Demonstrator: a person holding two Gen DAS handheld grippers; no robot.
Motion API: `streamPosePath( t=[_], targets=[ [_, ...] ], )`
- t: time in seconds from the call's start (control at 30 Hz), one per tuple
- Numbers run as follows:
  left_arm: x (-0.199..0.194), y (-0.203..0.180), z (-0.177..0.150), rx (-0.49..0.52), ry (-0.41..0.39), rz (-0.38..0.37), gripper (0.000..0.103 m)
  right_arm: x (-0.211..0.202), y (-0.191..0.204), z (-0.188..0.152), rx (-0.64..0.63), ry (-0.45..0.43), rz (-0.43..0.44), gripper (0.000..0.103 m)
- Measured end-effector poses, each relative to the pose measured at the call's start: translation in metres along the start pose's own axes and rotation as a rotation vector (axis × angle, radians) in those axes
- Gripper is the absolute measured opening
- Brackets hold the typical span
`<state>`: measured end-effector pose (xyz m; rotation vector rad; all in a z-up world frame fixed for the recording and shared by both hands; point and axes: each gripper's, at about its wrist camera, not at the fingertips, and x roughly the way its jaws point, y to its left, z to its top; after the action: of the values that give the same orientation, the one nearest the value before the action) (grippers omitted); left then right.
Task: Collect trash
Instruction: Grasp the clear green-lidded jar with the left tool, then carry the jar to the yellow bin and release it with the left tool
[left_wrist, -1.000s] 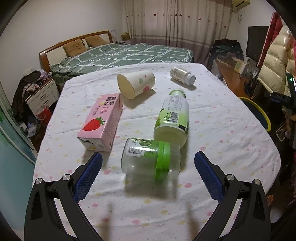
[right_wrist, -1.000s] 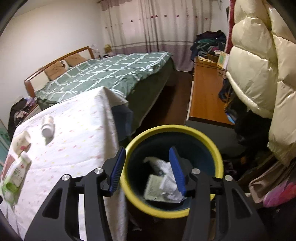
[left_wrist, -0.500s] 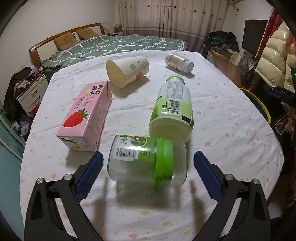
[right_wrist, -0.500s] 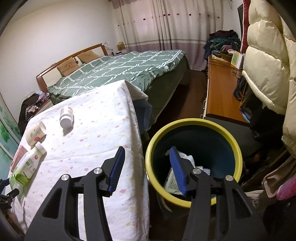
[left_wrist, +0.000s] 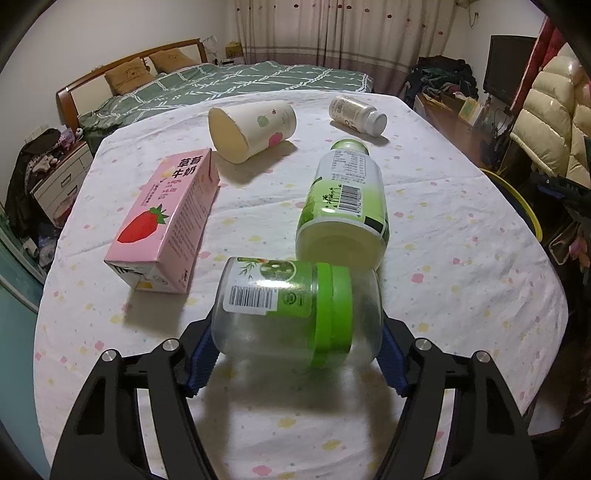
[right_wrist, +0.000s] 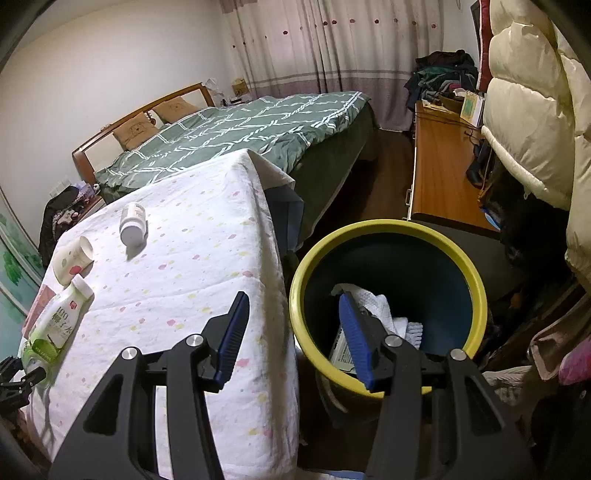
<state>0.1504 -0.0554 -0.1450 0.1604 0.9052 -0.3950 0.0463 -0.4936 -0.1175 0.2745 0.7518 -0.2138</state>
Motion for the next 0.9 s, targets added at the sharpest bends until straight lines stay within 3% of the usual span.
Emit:
streamPosePath(
  t=[0.2,0.43,0.7,0.9],
  targets=[
    [-0.008,-0.006,-0.006,0.008,0.008,-0.01,0.071,-0.009,-0.005,-0.004,0.015,-0.017,0.015,0.049],
    [-0.028,-0.039,-0.003,0.07,-0.015,-0.062,0.071,-0.021,-0.018,-0.012,0.038,-0.042,0.006,0.049],
    [-0.013,-0.1,0.033,0.173,-0.028,-0.156,0.071,-0.041,-0.044,-0.024,0.065,-0.08,-0.05,0.049],
    [0.012,-0.175,0.069,0.294,-0.024,-0.253,0.071,-0.061,-0.069,-0.033,0.1,-0.117,-0.099,0.049]
  ],
)
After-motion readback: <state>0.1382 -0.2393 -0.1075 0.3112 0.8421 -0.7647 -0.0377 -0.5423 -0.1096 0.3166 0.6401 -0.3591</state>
